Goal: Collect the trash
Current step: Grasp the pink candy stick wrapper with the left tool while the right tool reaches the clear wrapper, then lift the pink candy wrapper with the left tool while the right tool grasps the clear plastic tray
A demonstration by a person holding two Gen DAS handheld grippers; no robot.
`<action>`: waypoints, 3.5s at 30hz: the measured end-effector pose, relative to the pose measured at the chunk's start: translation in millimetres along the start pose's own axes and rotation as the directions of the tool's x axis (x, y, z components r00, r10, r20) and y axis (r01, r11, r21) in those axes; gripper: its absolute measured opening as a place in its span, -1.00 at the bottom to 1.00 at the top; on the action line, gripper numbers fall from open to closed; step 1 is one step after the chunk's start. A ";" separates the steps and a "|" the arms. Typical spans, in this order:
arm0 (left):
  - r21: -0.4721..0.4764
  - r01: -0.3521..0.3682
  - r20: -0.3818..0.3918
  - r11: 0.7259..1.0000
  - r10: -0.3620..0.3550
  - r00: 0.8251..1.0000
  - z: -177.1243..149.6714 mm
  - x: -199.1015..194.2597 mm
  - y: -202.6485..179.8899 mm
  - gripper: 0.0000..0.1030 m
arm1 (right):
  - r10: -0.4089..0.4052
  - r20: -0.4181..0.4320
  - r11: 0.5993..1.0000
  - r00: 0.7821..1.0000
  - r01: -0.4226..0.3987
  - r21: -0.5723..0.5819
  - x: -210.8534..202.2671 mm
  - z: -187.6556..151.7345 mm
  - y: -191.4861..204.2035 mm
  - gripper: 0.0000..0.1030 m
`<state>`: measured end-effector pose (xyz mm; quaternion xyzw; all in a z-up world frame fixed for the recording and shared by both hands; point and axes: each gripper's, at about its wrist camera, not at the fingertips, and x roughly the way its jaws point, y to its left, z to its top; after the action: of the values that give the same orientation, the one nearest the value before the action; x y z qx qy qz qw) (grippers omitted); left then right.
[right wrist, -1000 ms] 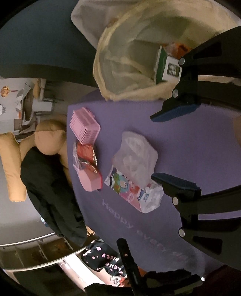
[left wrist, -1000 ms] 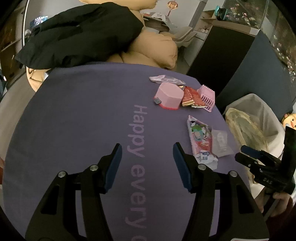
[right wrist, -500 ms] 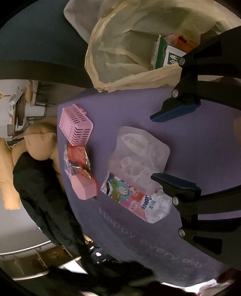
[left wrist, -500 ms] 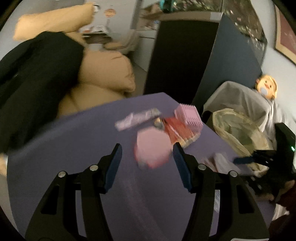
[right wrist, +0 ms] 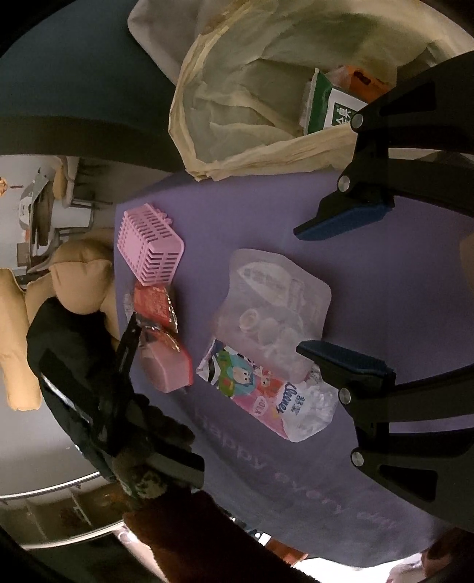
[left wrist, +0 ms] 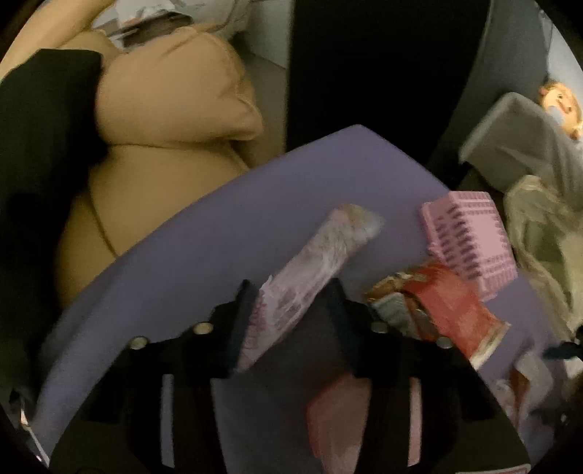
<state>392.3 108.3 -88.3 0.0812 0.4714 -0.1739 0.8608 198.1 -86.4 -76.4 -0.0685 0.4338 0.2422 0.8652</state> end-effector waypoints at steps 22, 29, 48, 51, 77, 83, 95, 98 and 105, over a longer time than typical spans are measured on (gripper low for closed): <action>-0.447 0.054 0.119 0.893 0.000 0.993 -192.4 -155.1 -53.5 -0.83 | -0.038 0.005 0.999 0.999 0.038 0.026 5.8 7.9 6.1 0.06; -0.498 0.067 0.130 0.865 -0.002 0.992 -224.3 -155.0 -83.6 -0.83 | -0.104 -0.009 0.993 0.995 0.103 -0.050 19.4 18.9 25.4 -0.34; -0.526 0.077 0.132 0.847 -0.009 0.991 -228.4 -159.6 -83.1 -0.32 | 0.169 0.057 0.978 0.984 -0.174 0.114 -26.4 6.4 7.8 -0.92; -0.521 0.056 0.134 0.852 0.017 0.991 -227.9 -165.0 -83.8 -0.28 | 0.159 0.000 0.979 0.987 -0.157 0.129 -9.7 -0.1 10.7 -0.77; -0.605 0.060 0.167 0.794 0.054 0.984 -260.2 -184.8 -49.6 -0.24 | 0.029 0.025 0.999 0.999 -0.028 -0.042 11.0 24.1 59.8 -0.87; -0.556 0.084 0.168 0.827 0.013 0.986 -251.6 -175.5 -60.7 -0.23 | 0.091 0.149 0.995 0.985 -0.095 0.018 -46.8 22.9 36.0 -0.89; -0.537 0.105 0.142 0.837 -0.033 0.989 -211.4 -140.7 -49.6 -0.23 | 0.085 0.204 0.995 0.975 -0.094 0.034 -87.0 0.9 5.1 -0.89; -0.503 0.096 0.116 0.859 -0.043 0.992 -198.9 -131.4 -56.3 -0.23 | 0.096 0.196 0.993 0.976 -0.109 0.053 -81.5 -2.8 -3.1 -0.89; -0.460 0.054 0.060 0.887 -0.030 0.998 -181.7 -118.9 -73.4 -0.54 | 0.100 0.202 0.990 0.974 -0.117 0.075 -84.0 -14.4 -17.0 -0.89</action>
<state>163.6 122.0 -85.2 -0.1400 0.4788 -0.0777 0.8632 153.4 -136.2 -20.9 0.0172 0.3586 0.2756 0.8917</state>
